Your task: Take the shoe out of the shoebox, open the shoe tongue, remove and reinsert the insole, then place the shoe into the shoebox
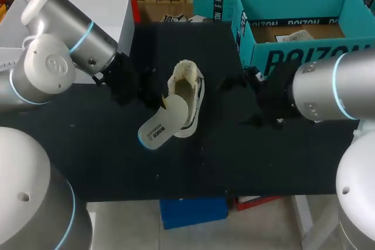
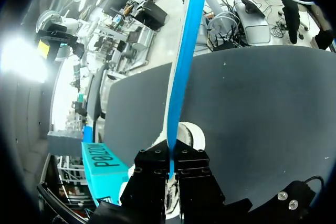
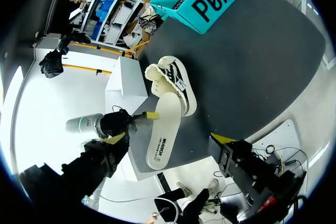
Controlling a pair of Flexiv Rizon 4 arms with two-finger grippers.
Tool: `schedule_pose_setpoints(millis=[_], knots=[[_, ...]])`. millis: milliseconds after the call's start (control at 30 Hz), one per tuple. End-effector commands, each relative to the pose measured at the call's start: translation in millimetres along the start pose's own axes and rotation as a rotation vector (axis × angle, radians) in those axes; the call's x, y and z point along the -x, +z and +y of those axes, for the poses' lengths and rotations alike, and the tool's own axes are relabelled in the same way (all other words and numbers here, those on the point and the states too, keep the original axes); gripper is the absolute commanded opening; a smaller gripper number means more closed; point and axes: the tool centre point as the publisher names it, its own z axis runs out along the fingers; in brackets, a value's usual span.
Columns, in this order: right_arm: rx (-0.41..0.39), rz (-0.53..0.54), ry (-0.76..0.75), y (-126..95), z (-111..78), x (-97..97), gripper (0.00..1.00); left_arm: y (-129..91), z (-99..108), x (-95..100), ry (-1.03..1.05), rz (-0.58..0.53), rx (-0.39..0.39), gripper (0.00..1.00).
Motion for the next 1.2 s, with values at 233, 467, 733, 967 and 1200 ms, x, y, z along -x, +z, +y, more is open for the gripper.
schedule_pose_setpoints(millis=[233, 467, 733, 967, 1200], knots=[[0.119, -0.002, 0.004, 5, -4.5, -1.8, 1.0, 18, 24, 6.2, 0.006, 0.03, -0.008, 0.0], [0.119, -0.002, 0.004, 5, -4.5, -1.8, 1.0, 20, 39, 10.8, 0.01, 0.045, -0.001, 0.0], [0.119, -0.002, 0.004, 5, -4.5, -1.8, 1.0, 24, 58, 11.0, 0.002, 0.068, 0.007, 0.0], [0.119, -0.002, 0.004, 5, -4.5, -1.8, 1.0, 25, 66, 23.8, 0.021, 0.083, 0.011, 0.0], [0.119, -0.002, 0.004, 5, -4.5, -1.8, 1.0, 26, 72, 34.5, 0.041, 0.102, 0.005, 0.0]])
